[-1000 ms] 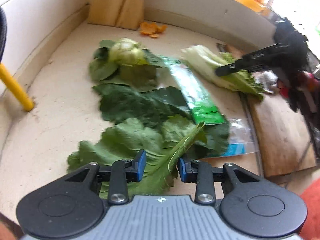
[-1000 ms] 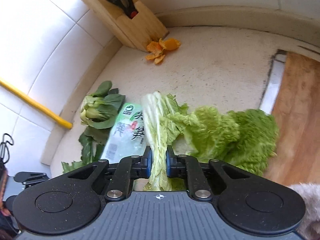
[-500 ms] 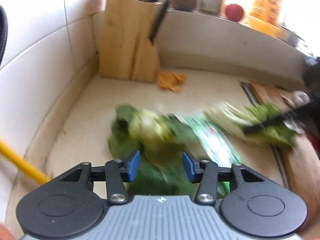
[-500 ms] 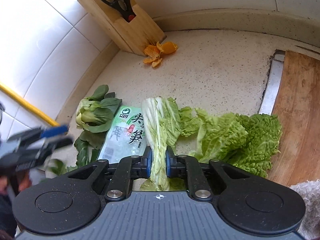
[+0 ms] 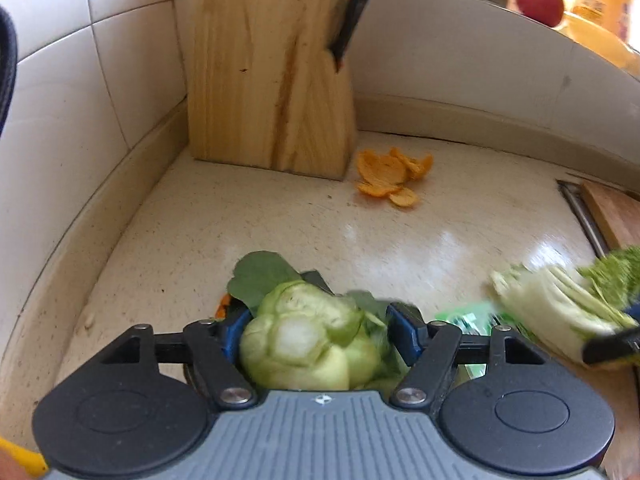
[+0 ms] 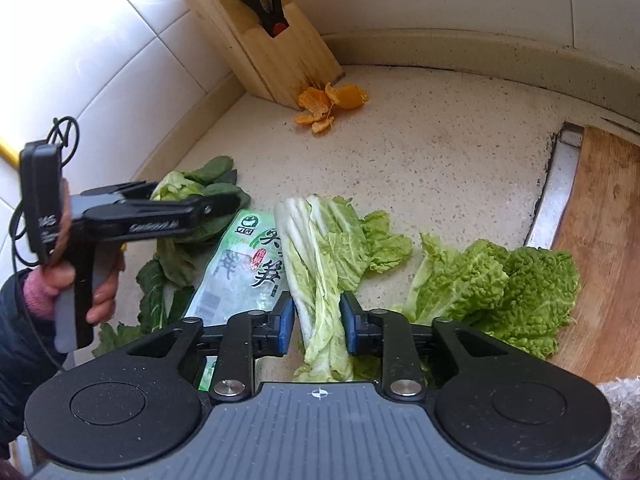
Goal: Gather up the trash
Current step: 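Close the left gripper on the bok choy head while the right holds the cabbage, then lift the napa cabbage with the right gripper while the left lifts the bok choy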
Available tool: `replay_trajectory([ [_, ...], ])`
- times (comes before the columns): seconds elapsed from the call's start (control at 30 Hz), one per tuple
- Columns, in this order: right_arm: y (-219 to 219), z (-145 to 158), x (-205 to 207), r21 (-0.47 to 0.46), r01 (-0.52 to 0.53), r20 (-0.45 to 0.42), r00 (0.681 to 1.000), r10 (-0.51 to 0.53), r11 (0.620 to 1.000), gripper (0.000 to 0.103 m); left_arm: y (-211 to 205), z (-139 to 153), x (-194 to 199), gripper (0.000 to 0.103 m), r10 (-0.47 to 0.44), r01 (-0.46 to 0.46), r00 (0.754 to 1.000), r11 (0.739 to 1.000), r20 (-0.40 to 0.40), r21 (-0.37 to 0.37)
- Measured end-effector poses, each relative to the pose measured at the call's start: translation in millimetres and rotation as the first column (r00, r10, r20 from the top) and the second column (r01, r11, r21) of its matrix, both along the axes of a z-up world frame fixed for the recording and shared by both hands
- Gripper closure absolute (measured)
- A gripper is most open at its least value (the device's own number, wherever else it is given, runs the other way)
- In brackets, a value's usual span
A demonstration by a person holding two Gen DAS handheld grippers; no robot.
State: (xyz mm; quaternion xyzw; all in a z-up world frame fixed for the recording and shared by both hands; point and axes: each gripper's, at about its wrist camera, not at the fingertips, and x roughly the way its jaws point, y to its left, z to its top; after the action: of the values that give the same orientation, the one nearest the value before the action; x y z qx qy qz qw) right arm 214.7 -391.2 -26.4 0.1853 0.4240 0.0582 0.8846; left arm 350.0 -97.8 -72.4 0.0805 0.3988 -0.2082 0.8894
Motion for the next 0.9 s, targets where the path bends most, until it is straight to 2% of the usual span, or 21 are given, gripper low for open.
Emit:
replay_trajectory([
  [0.07,1,4,-2,-0.007,0.004,0.0,1.0,-0.004,1.0,0.05,2,0,-1,0.044,0.007,-0.007,1.0,1.0,0.012,0.007],
  [0.1,1,6,-5,-0.026,0.005,0.016,1.0,-0.005,1.0,0.045,4,1,-3,0.05,0.002,-0.002,1.0,1.0,0.018,0.01],
  [0.13,4,7,-6,-0.062,-0.004,0.033,0.999,0.006,0.998,0.035,6,2,-5,0.05,-0.009,0.008,1.0,1.0,0.022,0.013],
  [0.2,8,6,-7,-0.136,-0.026,0.043,0.999,0.032,0.99,0.032,11,1,-8,0.052,-0.021,0.021,0.999,1.0,0.027,0.018],
  [0.33,15,-2,-4,-0.226,-0.041,0.032,0.998,0.05,0.973,0.039,17,1,-12,0.053,-0.013,0.013,1.0,1.0,0.027,0.019],
  [0.4,14,-1,1,-0.206,-0.034,0.025,0.999,0.04,0.978,0.047,20,0,-9,0.049,-0.002,0.002,1.0,1.0,0.012,-0.004],
  [0.47,13,-2,6,-0.153,-0.038,0.016,0.999,0.041,0.988,0.064,18,-3,-8,0.044,-0.003,0.003,1.0,1.0,0.016,-0.001],
  [0.53,16,-2,10,-0.141,-0.039,0.003,0.999,0.04,0.989,0.069,13,-3,-12,0.042,-0.008,0.007,0.999,1.0,0.043,0.028],
  [0.6,11,-3,10,-0.076,-0.014,-0.006,1.0,0.014,0.997,0.074,13,-1,-14,0.049,-0.013,0.011,0.999,0.999,0.04,0.031],
  [0.67,-3,-6,3,0.061,0.021,-0.013,1.0,-0.02,0.998,0.084,18,1,-14,0.053,-0.005,0.005,1.0,1.0,0.021,0.007],
  [0.73,-13,-7,-3,0.174,0.055,0.004,0.998,-0.057,0.983,0.086,22,3,-12,0.055,0.005,-0.005,1.0,0.999,0.0,-0.033],
  [0.83,-21,-4,-8,0.244,0.09,0.03,0.995,-0.1,0.966,0.087,31,7,-8,0.056,0.027,-0.033,0.998,0.991,-0.054,-0.128],
  [0.9,-24,1,-13,0.276,0.095,0.051,0.992,-0.113,0.956,0.087,34,12,-10,0.056,0.029,-0.037,0.998,0.987,-0.054,-0.157],
])
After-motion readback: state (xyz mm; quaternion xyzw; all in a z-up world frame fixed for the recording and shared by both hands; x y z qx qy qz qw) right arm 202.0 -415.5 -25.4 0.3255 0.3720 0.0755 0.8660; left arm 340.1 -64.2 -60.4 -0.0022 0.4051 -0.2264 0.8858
